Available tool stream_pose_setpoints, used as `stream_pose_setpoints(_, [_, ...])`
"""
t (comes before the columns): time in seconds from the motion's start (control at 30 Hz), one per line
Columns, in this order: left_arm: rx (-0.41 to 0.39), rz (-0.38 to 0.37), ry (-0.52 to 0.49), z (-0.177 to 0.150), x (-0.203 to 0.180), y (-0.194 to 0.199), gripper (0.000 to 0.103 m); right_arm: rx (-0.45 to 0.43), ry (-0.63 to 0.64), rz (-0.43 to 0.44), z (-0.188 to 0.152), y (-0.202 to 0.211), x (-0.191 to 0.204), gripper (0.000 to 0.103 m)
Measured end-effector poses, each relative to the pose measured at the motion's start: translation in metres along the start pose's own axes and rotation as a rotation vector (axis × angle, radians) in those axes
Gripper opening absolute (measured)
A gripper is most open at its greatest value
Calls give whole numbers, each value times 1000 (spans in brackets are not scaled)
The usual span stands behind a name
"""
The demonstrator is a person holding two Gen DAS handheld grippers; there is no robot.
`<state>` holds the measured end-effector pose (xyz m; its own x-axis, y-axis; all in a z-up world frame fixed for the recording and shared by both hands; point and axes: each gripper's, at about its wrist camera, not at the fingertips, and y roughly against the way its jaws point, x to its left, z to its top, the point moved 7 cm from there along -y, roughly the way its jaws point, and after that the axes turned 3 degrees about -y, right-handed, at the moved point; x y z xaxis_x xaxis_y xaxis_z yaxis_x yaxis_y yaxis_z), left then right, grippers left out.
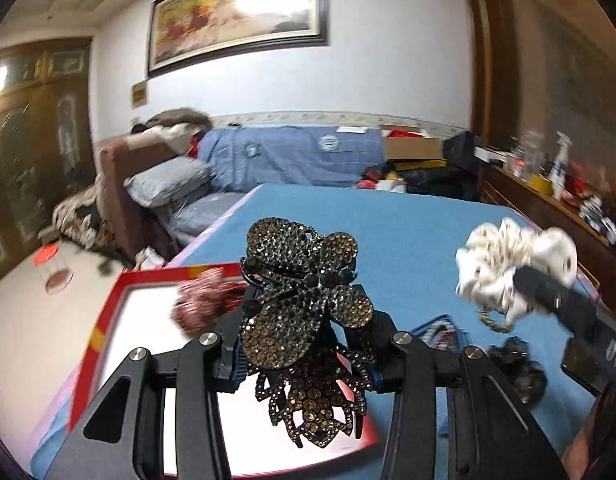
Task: Organize jewelry
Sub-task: 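Lower the white scrunchie and butterfly clip into the red box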
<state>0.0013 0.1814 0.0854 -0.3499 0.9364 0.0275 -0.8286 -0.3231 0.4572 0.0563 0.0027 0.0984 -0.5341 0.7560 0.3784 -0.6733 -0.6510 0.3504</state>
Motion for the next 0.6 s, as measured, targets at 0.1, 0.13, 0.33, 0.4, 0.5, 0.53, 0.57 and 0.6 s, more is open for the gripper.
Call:
stream_pose_setpoints(0.1, [27, 47, 46, -5, 40, -3, 43, 64, 11, 66, -14, -17, 28, 14])
stream_pose_setpoints(0.13, [39, 59, 58, -8, 51, -4, 43, 83, 15, 85, -18, -22, 36, 14])
stream_pose_setpoints(0.33, [142, 117, 161, -26, 124, -24, 43, 204, 41, 171, -45, -59, 84, 15])
stream_pose_setpoints(0.4, [171, 123, 180, -31, 140, -31, 43, 238, 44, 184, -53, -70, 93, 15])
stream_pose_setpoints(0.5, [213, 140, 196, -39, 156, -42, 43, 290, 23, 202, -63, -89, 103, 15])
stream_pose_setpoints(0.53, [230, 136, 207, -43, 161, -46, 43, 307, 18, 207, -67, -95, 106, 15])
stream_pose_setpoints(0.57, [244, 134, 217, -47, 165, -49, 43, 319, 14, 208, -70, -100, 109, 15])
stream_pose_setpoints(0.6, [255, 132, 221, -50, 168, -52, 43, 330, 12, 210, -73, -103, 111, 15])
